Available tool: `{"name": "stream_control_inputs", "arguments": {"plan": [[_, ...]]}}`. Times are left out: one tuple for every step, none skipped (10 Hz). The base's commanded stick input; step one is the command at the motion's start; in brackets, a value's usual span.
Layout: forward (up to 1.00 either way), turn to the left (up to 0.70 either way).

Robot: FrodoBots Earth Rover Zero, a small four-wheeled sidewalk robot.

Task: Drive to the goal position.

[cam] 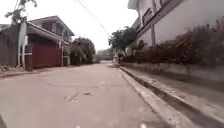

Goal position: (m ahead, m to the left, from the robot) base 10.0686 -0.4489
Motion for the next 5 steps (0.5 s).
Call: {"name": "stream_control_inputs", "arguments": {"plan": [[1.0,0.0],[1.0,0.0],[1.0,0.0],[1.0,0.0],[1.0,0.0]]}}
